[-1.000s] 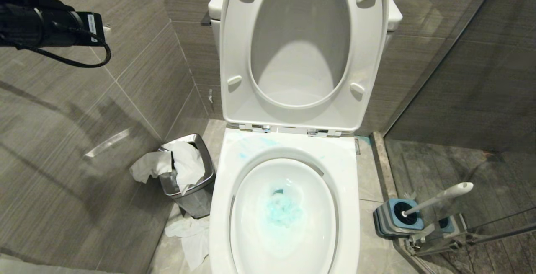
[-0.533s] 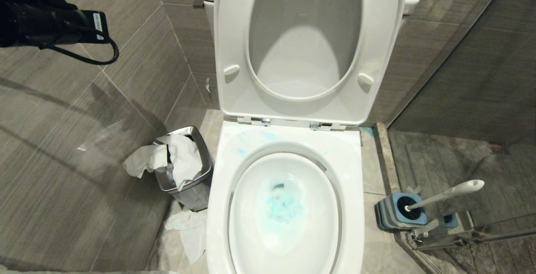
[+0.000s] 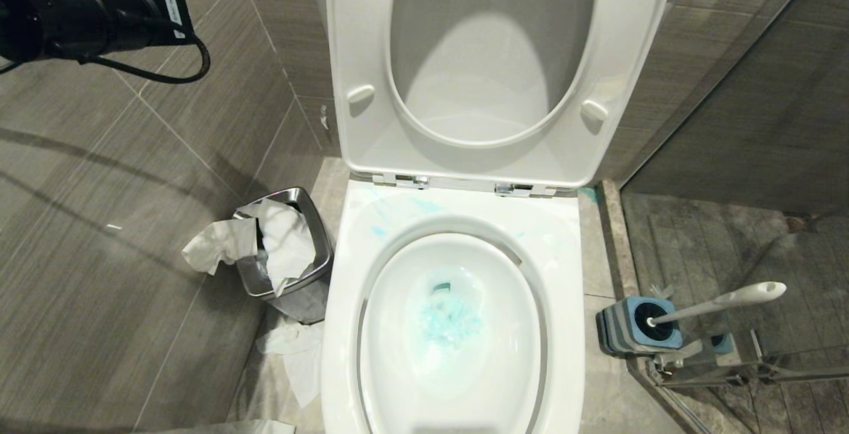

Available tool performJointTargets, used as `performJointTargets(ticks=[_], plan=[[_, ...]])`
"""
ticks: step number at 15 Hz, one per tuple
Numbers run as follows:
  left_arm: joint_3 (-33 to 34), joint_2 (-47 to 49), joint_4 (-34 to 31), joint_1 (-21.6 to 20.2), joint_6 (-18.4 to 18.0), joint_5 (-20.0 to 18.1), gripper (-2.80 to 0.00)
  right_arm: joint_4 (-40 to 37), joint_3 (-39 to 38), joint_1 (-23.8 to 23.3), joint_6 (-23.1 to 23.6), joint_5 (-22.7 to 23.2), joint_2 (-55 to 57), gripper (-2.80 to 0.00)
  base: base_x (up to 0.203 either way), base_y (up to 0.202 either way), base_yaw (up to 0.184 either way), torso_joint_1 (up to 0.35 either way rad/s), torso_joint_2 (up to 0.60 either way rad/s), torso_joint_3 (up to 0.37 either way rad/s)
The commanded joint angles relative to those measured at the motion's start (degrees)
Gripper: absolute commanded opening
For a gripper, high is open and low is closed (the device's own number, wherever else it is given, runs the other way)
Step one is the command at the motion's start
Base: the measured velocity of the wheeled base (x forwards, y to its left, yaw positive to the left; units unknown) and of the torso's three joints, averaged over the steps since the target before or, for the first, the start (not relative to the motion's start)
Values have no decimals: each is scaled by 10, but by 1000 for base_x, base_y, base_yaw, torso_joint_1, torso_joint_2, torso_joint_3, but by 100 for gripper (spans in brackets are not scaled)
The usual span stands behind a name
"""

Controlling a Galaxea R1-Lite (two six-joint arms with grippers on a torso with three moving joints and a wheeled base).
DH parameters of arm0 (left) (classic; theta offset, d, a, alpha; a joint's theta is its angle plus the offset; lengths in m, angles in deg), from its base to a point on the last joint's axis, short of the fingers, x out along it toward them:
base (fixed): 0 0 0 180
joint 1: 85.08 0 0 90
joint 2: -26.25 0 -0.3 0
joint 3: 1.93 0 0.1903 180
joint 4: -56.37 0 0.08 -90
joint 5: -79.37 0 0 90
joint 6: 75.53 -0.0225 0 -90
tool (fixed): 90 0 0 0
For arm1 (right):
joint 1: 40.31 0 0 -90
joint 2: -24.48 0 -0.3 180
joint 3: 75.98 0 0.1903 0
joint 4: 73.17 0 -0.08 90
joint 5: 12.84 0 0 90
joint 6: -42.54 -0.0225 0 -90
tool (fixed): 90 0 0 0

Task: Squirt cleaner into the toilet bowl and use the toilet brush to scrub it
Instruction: Flush the toilet

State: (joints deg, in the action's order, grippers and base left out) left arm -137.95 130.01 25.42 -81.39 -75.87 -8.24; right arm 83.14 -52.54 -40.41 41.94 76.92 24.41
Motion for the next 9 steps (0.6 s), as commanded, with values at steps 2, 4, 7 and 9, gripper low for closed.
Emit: performJointTargets(ticks=[2,4,7,9], plan=[[0,-21,29,23,84,-6,-280,0,0,0,0,0,1,-280,0,0,0,0,0,0],[0,-11,140,39,136,-16,-280,0,0,0,0,0,1,-280,0,0,0,0,0,0],[0,17,277,62,166,-27,-280,0,0,1,0,0,1,-280,0,0,0,0,0,0],[1,35,336,76,166,-27,-280,0,0,0,0,0,1,-280,0,0,0,0,0,0]])
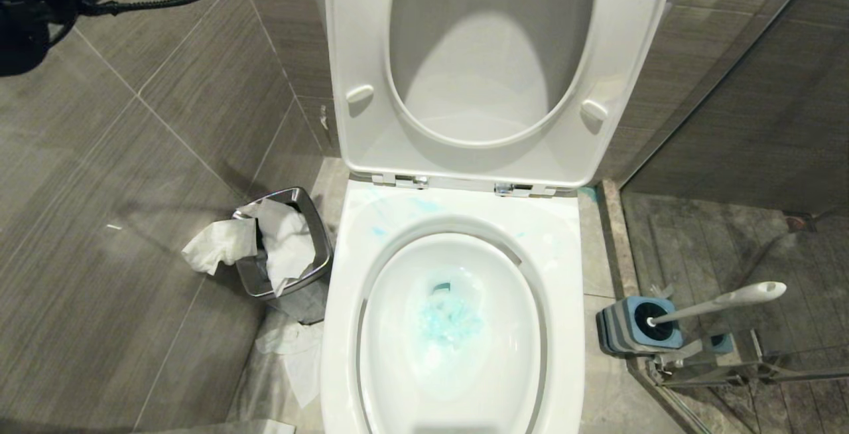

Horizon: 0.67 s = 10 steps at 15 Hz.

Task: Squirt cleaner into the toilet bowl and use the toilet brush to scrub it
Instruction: Flush the toilet

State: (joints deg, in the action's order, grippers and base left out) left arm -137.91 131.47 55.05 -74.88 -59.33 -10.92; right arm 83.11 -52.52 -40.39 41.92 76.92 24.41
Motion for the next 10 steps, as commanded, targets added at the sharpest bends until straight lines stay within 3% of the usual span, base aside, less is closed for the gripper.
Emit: performJointTargets(ticks=[1,5,10], plan=[[0,27,52,17,-1,1,-280,0,0,0,0,0,1,-280,0,0,0,0,0,0],[0,60,123,27,-5,4,-280,0,0,0,0,0,1,-280,0,0,0,0,0,0],[0,84,131,38,-21,-3,-280,0,0,0,0,0,1,-280,0,0,0,0,0,0]])
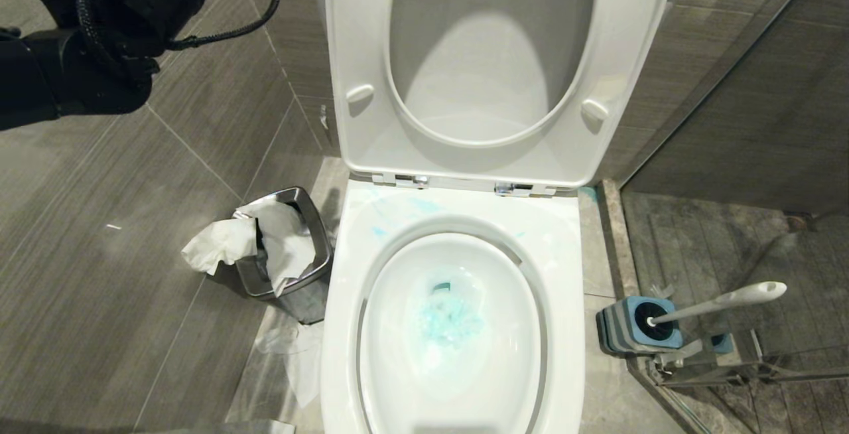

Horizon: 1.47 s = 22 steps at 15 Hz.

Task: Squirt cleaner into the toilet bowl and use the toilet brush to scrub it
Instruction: Flush the toilet

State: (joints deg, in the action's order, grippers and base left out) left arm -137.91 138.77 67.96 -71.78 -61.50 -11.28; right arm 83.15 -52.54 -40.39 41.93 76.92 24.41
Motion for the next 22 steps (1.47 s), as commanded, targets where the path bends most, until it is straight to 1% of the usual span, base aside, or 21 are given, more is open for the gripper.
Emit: performJointTargets(ticks=[1,7,12,15,22], plan=[[0,15,2,12,0,0,-280,0,0,0,0,0,1,-280,0,0,0,0,0,0],[0,30,-1,31,-1,-1,-280,0,0,0,0,0,1,-280,0,0,0,0,0,0],[0,41,-5,34,-5,-1,-280,0,0,0,0,0,1,-280,0,0,0,0,0,0],[0,45,-45,34,-29,-1,-280,0,0,0,0,0,1,-280,0,0,0,0,0,0],[0,55,-88,38,-36,-1,-280,0,0,0,0,0,1,-280,0,0,0,0,0,0]])
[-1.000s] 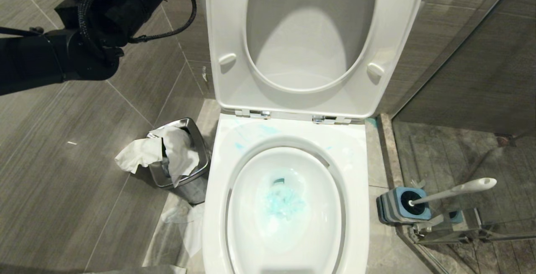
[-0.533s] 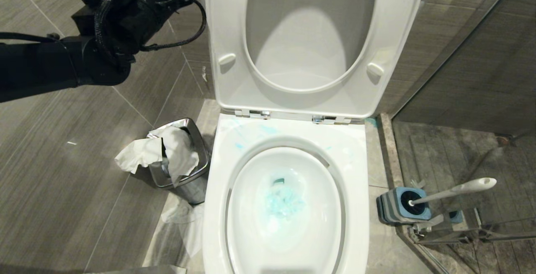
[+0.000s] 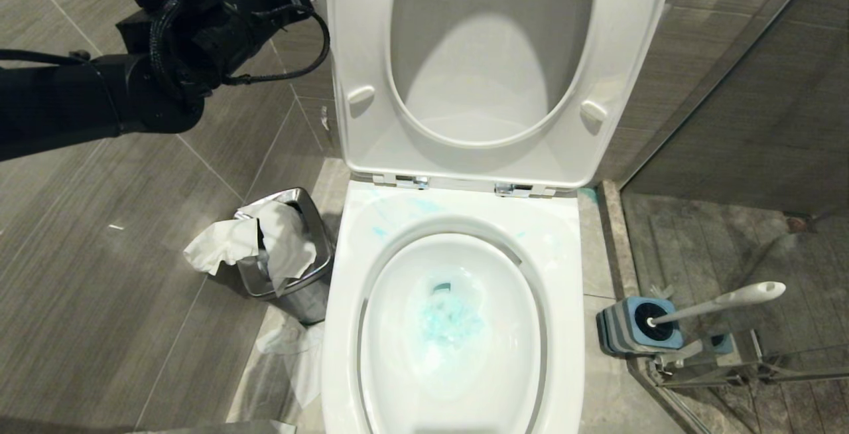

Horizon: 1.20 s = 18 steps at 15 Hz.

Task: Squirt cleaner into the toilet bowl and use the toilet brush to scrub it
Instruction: Flush the toilet

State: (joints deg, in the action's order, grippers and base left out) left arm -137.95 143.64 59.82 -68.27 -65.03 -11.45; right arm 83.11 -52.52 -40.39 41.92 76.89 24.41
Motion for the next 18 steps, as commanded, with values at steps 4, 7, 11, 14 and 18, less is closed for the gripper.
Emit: performJointTargets(ticks=[4,7,11,14,18], plan=[[0,16,-5,9,-44,3,-280,0,0,0,0,0,1,-280,0,0,0,0,0,0],[0,19,-5,12,-47,3,-280,0,0,0,0,0,1,-280,0,0,0,0,0,0],[0,25,-7,16,-50,8,-280,0,-1,0,0,0,1,-280,0,0,0,0,0,0],[0,26,-11,17,-56,4,-280,0,0,1,0,0,1,-280,0,0,0,0,0,0],[0,28,-39,20,-66,1,-280,0,0,0,0,0,1,-280,0,0,0,0,0,0]])
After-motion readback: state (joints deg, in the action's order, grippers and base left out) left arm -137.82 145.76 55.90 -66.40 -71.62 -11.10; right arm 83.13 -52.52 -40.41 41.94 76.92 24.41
